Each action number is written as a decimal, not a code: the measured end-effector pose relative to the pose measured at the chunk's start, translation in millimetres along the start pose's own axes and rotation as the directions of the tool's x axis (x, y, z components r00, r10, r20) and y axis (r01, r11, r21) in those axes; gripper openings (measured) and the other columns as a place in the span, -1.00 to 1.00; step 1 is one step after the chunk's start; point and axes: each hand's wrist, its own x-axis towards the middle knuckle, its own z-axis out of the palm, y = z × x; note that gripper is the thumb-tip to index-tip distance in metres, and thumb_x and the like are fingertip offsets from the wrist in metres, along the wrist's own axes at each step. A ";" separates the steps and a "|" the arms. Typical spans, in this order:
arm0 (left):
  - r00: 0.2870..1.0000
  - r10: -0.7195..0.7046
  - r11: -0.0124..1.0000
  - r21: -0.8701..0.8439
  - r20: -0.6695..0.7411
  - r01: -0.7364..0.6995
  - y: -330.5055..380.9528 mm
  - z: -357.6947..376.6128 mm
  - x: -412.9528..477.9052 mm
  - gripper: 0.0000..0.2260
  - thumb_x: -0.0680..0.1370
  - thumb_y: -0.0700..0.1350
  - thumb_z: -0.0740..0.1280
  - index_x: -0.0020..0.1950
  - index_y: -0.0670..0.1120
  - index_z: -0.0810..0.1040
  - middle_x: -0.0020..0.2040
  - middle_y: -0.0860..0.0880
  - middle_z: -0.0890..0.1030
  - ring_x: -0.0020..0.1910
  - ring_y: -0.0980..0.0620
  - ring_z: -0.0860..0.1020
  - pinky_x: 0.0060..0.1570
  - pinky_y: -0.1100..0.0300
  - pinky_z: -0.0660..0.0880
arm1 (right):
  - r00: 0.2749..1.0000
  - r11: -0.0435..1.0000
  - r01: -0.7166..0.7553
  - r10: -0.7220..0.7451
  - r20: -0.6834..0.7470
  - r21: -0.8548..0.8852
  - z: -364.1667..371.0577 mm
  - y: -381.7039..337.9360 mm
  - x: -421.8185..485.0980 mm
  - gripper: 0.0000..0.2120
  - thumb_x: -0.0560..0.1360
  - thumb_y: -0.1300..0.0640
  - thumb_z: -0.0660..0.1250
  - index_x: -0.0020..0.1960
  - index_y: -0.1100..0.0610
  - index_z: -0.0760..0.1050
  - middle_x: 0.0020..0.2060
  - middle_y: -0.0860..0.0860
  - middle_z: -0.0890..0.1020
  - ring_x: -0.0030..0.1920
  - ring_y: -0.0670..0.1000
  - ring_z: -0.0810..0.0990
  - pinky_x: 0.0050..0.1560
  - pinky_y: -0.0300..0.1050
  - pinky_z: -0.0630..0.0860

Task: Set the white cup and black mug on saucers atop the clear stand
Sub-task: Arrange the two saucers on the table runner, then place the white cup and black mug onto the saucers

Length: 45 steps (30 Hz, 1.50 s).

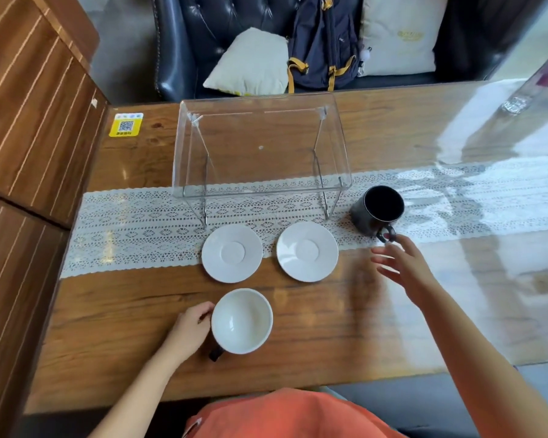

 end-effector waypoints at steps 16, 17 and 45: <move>0.899 -0.211 0.906 -0.269 0.385 0.327 12.8 -4.3 -55.6 -0.64 0.63 0.01 0.05 -0.29 -0.11 0.40 -0.15 -0.10 0.62 -0.42 0.10 0.42 -0.46 0.25 0.12 | 0.990 0.995 -0.095 0.097 0.105 -0.019 10.6 15.6 -14.9 -0.69 0.58 -0.09 0.12 -0.28 0.02 0.37 -0.23 0.04 0.54 -0.17 0.00 0.61 -0.07 -0.06 0.52; 0.915 -0.186 0.904 -0.302 0.359 0.302 13.6 -5.0 -55.4 -0.63 0.63 0.04 0.06 -0.31 -0.09 0.37 -0.19 -0.09 0.59 -0.41 0.09 0.41 -0.46 0.24 0.12 | 0.988 0.995 -0.096 0.095 0.120 0.002 8.1 14.3 -16.3 -0.69 0.58 -0.08 0.13 -0.28 0.02 0.37 -0.25 0.04 0.52 -0.16 0.02 0.61 -0.04 -0.04 0.53; 0.994 -0.008 0.807 -0.587 0.110 0.071 49.0 -6.4 2.9 -0.69 0.61 0.06 0.08 -0.22 -0.07 0.40 -0.19 -0.02 0.62 -0.26 0.10 0.57 -0.36 0.26 0.30 | 0.876 0.983 -0.010 0.097 0.473 -0.181 79.4 29.1 -39.2 -0.68 0.55 -0.14 0.14 -0.28 -0.02 0.46 -0.15 0.03 0.58 -0.01 -0.07 0.61 -0.12 -0.25 0.57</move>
